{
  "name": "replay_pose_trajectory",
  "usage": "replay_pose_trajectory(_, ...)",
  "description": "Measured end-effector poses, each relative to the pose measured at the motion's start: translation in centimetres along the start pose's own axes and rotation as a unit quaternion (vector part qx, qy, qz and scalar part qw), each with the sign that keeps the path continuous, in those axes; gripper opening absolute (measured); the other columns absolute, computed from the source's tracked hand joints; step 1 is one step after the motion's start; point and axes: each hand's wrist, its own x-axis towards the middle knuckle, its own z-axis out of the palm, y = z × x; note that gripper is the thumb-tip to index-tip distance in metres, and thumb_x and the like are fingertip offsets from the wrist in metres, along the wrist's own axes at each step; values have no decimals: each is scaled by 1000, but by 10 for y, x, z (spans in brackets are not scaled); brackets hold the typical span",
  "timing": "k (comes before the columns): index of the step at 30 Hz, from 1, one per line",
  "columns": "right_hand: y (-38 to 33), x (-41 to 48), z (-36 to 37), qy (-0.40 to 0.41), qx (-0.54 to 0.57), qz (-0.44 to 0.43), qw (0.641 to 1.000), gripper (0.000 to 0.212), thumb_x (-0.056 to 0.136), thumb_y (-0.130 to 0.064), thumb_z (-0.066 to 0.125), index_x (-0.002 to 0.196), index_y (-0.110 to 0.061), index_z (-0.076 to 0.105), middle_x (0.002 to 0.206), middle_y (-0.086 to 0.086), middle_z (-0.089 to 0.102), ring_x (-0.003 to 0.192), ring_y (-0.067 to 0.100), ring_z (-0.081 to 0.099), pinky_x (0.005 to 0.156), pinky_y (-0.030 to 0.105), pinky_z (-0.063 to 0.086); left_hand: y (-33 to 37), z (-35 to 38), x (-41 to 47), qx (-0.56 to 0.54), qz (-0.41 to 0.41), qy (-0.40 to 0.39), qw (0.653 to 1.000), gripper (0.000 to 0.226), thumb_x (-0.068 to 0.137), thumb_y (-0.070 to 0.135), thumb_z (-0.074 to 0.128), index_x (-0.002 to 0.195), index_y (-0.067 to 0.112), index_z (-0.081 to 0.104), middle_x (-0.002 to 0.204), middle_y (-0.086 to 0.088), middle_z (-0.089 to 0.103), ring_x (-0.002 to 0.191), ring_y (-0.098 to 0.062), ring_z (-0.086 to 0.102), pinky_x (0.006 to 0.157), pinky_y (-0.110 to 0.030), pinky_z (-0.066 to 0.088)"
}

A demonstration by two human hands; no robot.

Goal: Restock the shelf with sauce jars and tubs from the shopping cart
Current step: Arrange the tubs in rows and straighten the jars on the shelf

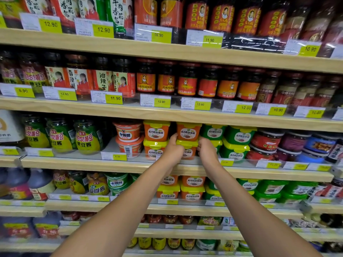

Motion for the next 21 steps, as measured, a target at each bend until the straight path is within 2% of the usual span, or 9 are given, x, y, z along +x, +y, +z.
replay_pose_trajectory(3,14,11,1,-8,-33,-25,999,56,74,-50,36,120,-31,62,114,-3,70,107,20,64,95,45,50,2,2,-5,-9,4,2,1000,75,88,-7,44,154,27,33,128,2,58,97,-7,59,66,-18,52)
replay_pose_trajectory(4,7,4,0,-3,-31,-29,999,59,73,-49,36,123,-30,61,118,0,69,109,22,63,98,48,50,2,3,-4,-9,6,13,1000,76,89,-6,44,156,28,30,133,1,56,102,-9,59,67,-17,52)
replay_pose_trajectory(7,-8,-8,0,-11,7,-24,1000,62,74,-43,39,132,-29,56,121,2,67,110,24,64,96,48,52,6,3,3,-9,5,44,999,83,87,-6,46,159,26,22,147,-1,49,127,-22,52,99,-37,53)
replay_pose_trajectory(8,-14,-11,1,-17,26,-24,999,61,76,-40,41,135,-29,54,120,3,68,108,24,66,93,47,54,7,2,7,-10,0,43,999,81,88,-5,46,159,25,22,147,0,49,129,-23,51,104,-42,51)
replay_pose_trajectory(11,-23,-15,4,-38,87,-20,995,43,87,-29,44,129,-30,57,109,5,71,95,21,70,76,38,59,9,0,19,-21,-15,33,999,68,93,2,47,155,24,32,142,-3,55,125,-24,55,101,-44,53)
replay_pose_trajectory(14,-28,-12,8,-44,136,3,990,26,94,-23,43,112,-24,62,99,8,71,83,20,68,62,29,54,7,2,29,-22,-18,31,999,55,95,8,48,148,23,42,133,-6,61,116,-24,61,87,-36,57)
replay_pose_trajectory(16,-29,-11,10,-46,140,1,989,23,95,-23,43,109,-22,61,98,8,69,81,19,67,59,27,51,5,4,31,-20,-16,27,999,49,96,10,49,143,24,48,128,-5,65,110,-22,63,83,-34,57)
replay_pose_trajectory(21,-24,-8,9,-60,152,-5,986,30,95,-20,44,120,-21,60,102,8,70,86,20,68,62,28,53,2,2,30,-11,-8,13,1000,50,95,10,50,141,28,51,126,-1,66,111,-21,64,87,-34,57)
